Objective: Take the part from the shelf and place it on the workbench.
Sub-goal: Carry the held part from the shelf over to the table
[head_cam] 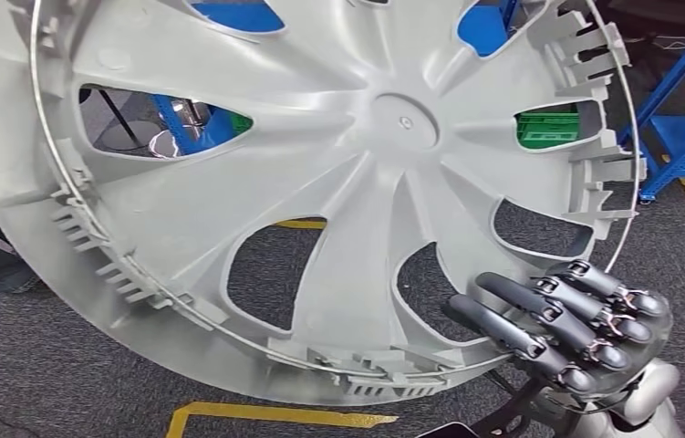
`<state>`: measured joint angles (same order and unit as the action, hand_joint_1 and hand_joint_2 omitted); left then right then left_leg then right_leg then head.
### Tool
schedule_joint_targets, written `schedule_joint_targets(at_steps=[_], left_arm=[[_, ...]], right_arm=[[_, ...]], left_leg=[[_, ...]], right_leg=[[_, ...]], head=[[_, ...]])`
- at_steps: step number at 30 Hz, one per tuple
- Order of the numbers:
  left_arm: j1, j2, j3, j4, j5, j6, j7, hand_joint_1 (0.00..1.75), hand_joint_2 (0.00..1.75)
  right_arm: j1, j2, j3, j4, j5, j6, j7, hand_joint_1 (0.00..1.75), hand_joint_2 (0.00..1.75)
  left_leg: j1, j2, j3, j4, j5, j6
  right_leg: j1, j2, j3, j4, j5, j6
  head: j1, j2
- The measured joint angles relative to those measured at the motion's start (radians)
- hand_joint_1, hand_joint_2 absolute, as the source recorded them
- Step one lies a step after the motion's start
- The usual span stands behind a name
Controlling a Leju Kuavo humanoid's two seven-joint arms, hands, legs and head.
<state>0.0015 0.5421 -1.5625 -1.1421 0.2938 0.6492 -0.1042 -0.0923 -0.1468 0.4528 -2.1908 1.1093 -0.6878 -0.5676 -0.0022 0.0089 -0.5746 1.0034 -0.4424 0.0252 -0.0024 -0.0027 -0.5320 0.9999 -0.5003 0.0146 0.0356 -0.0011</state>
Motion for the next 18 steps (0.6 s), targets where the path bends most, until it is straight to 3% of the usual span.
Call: schedule_joint_targets(at_steps=[7, 18], left_arm=[[0.0, 0.0, 0.0, 0.0, 0.001, -0.003, -0.005, 0.0, 0.0], [0.0, -0.001, 0.0, 0.0, 0.001, -0.004, -0.007, 0.0, 0.0]], right_arm=[[0.0, 0.002, 0.0, 0.0, 0.0, 0.0, -0.002, 1.75, 1.75], [-0.001, 0.006, -0.001, 0.0, 0.007, 0.0, -0.009, 1.75, 1.75]], left_leg=[[0.002, -0.001, -0.001, -0.015, 0.02, -0.026], [0.002, -0.001, -0.008, -0.016, 0.025, -0.034]], right_leg=[[0.003, -0.002, -0.01, 0.002, 0.009, -0.013], [0.002, -0.002, -0.017, 0.003, 0.013, -0.013]], head=[[0.0, 0.0], [0.001, 0.0]])
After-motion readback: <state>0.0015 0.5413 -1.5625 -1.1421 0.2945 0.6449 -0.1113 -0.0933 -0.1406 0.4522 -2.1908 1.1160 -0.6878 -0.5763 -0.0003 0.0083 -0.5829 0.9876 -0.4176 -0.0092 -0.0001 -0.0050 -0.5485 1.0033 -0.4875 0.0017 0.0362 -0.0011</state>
